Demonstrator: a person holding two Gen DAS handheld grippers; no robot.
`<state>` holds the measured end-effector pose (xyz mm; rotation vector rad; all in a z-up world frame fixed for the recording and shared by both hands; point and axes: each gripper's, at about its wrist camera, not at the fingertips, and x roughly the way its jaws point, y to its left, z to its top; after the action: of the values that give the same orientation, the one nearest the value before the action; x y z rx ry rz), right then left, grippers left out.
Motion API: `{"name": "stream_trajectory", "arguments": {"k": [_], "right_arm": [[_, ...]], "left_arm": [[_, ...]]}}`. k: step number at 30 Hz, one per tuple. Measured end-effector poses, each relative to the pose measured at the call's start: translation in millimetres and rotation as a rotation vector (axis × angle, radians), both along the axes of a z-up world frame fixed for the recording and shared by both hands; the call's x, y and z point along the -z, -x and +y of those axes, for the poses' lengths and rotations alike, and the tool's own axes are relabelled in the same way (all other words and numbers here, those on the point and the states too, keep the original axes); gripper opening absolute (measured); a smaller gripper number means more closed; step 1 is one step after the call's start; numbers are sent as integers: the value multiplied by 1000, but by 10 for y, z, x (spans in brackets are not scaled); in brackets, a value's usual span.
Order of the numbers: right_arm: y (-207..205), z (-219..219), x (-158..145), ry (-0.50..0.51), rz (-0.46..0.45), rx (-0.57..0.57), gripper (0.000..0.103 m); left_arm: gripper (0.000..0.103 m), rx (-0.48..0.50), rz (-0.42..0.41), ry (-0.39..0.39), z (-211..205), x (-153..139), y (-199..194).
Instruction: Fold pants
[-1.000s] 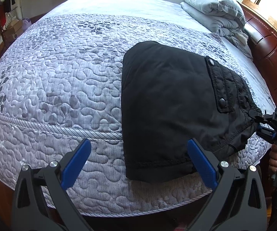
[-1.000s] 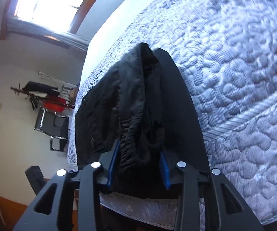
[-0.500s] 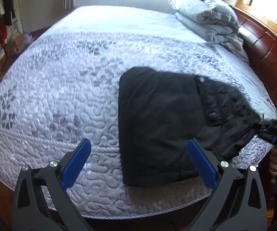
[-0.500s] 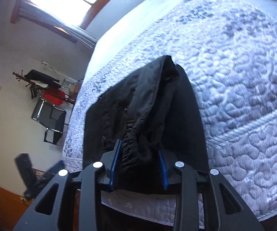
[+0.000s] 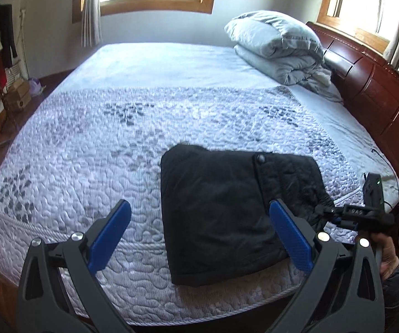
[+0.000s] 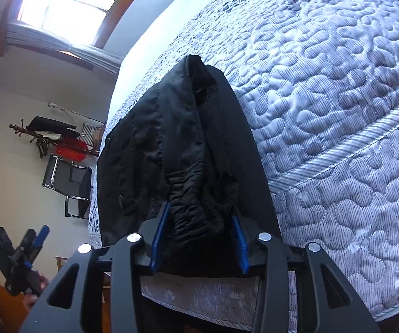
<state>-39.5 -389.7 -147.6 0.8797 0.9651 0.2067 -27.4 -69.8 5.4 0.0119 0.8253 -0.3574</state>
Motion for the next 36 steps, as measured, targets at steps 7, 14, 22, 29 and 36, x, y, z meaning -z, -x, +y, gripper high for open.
{"name": "stream_trajectory", "arguments": {"k": [7, 14, 22, 29, 36], "right_arm": [[119, -54, 77, -5, -1, -2, 43], [243, -133, 79, 2, 0, -2, 51], [383, -236, 114, 23, -5, 4, 54], [333, -212, 71, 60, 10, 0, 51], [319, -146, -27, 77, 16, -11, 52]], "left_arm": [[100, 14, -25, -7, -41, -80, 1], [100, 10, -12, -25, -74, -26, -54], [100, 20, -19, -34, -121, -27, -40], [100, 27, -15, -49, -156, -5, -46], [100, 29, 19, -49, -129, 126, -126]]}}
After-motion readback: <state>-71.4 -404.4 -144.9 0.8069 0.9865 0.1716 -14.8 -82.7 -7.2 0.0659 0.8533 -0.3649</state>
